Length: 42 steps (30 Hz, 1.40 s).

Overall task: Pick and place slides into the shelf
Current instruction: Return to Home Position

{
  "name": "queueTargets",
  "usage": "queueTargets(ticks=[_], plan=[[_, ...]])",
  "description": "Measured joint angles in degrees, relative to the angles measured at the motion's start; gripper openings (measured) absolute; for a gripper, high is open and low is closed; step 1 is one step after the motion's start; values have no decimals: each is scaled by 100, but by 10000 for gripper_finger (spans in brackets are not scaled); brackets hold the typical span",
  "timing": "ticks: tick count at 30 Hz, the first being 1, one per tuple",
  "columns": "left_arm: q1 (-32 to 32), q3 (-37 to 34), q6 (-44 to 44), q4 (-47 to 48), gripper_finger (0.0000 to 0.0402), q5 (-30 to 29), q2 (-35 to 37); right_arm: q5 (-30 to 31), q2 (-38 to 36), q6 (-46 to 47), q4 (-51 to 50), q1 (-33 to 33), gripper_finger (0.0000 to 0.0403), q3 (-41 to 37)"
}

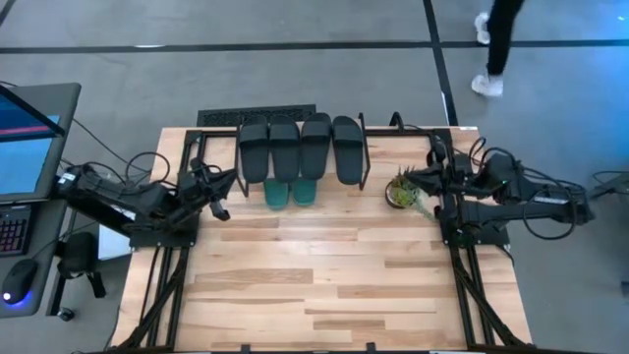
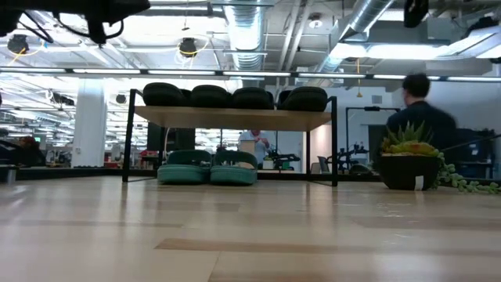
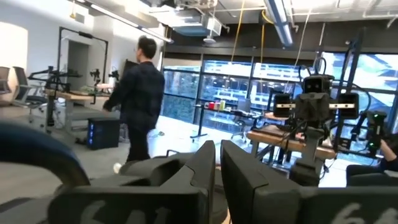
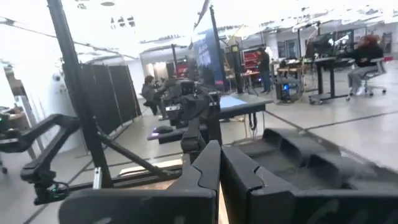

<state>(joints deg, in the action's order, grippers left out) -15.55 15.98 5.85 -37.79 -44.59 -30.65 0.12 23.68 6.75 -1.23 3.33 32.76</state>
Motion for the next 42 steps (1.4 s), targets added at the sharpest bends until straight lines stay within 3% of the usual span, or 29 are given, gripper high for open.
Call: queueTargets(ticks=[8, 26, 35, 42], plan=[[-469, -431, 247, -19, 14, -556, 657, 168, -704, 577, -45, -35, 0, -773], [-514, -1406, -339, -82, 14, -576, 1672, 165, -1501, 1487, 519, -188, 0, -2157], [-516, -1538, -501, 205, 14, -700, 2018, 613, -1637, 1595, 584, -672, 0, -2373], [-514, -1540, -899, 705, 14, -862, 2032, 1207, -1637, 1728, -53, -1020, 0, -2370]])
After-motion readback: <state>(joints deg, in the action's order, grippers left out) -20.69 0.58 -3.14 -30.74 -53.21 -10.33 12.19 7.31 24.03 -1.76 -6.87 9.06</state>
